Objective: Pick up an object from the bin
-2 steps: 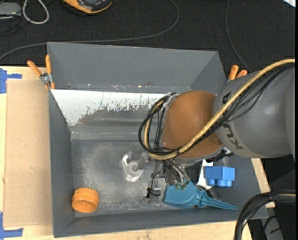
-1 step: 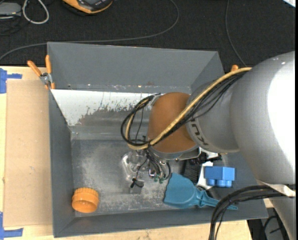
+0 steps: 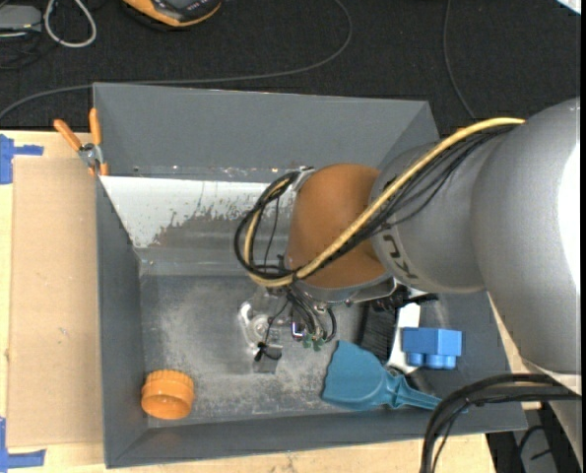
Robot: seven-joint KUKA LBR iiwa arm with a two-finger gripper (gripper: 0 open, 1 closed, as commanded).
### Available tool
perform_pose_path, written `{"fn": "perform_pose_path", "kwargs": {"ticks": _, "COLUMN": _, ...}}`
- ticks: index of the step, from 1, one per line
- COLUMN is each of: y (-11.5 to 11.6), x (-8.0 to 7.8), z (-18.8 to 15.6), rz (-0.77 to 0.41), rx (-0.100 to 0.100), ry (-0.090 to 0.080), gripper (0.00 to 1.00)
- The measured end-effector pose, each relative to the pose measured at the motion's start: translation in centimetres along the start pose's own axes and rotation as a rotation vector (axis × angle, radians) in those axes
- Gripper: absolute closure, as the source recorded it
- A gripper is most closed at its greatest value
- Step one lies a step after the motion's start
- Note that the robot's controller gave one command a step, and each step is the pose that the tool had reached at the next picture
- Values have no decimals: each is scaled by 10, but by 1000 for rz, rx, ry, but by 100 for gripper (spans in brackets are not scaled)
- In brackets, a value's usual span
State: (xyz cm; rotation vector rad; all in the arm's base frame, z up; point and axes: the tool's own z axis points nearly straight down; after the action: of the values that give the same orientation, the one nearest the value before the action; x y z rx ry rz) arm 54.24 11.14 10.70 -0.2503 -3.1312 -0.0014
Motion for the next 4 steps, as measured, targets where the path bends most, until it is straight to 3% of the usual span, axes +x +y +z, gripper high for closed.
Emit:
{"fn": "perform_pose_path", "kwargs": {"ticks": 1, "y": -11, "x": 0, "z": 31, "rz": 29, "rx": 4, "ry": 11, "gripper": 0}}
{"fn": "perform_pose_path", "kwargs": {"ticks": 2, "y": -24, "x": -5, "z": 37, "rz": 179, "rx": -1, "ry": 2, "gripper": 0}}
{"fn": "perform_pose_path", "kwargs": {"ticks": 3, "y": -11, "x": -1, "z": 30, "rz": 37, "rx": 1, "ry": 10, "gripper": 100}}
{"fn": "perform_pose_path", "kwargs": {"ticks": 4, "y": -11, "x": -1, "z": 30, "rz": 37, "rx": 1, "ry": 10, "gripper": 100}}
